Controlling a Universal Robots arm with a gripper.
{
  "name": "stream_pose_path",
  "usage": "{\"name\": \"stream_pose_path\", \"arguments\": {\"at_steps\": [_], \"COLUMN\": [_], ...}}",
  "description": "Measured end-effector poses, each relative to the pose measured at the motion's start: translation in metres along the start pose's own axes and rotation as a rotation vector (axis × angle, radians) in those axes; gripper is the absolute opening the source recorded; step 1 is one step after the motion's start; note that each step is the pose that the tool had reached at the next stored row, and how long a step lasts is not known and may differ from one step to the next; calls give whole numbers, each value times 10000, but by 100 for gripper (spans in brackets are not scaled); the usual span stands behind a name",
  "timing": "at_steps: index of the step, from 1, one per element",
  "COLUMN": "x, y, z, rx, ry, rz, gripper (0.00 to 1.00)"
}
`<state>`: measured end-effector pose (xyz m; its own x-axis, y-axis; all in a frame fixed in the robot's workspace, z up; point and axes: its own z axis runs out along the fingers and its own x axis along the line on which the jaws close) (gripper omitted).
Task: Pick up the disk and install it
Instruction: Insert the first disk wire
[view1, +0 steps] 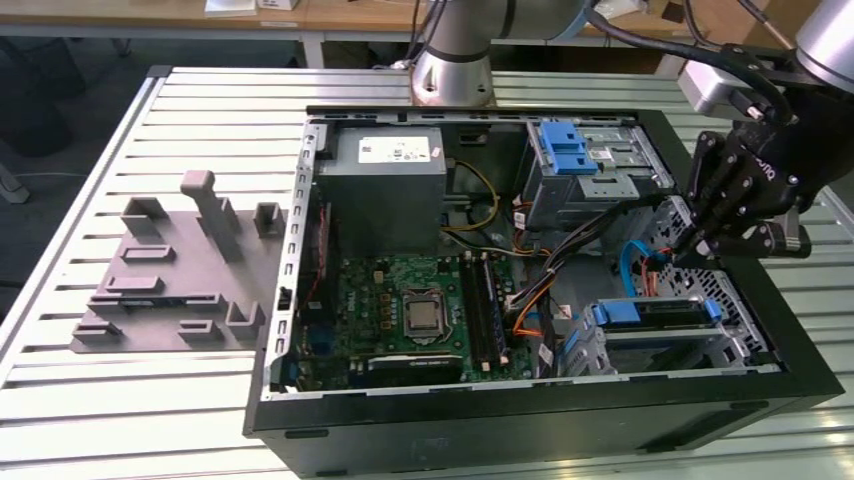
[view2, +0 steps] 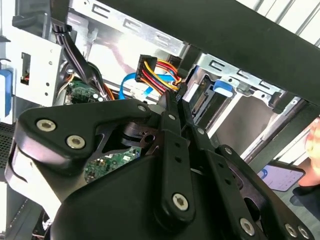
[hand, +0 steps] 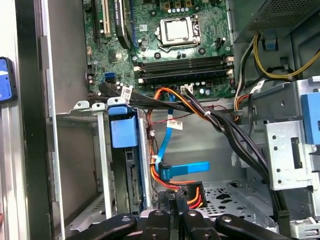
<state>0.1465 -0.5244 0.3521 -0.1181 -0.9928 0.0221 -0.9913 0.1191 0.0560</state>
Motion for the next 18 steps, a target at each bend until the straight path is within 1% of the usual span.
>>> {"name": "stream_pose_path", "arguments": {"at_steps": [2,5,7,12,18], "x": [30,72,78,89,173], "y": [-4,-9,-9,-11,-18], "z": [4,7,6,7,21], "rx": [15,14,13,13,15], "ry": [-20,-38,-52,-52,-51], "rz": [-2,-3,-4,-4,-52], "gripper": [16,16,16,16,16]}}
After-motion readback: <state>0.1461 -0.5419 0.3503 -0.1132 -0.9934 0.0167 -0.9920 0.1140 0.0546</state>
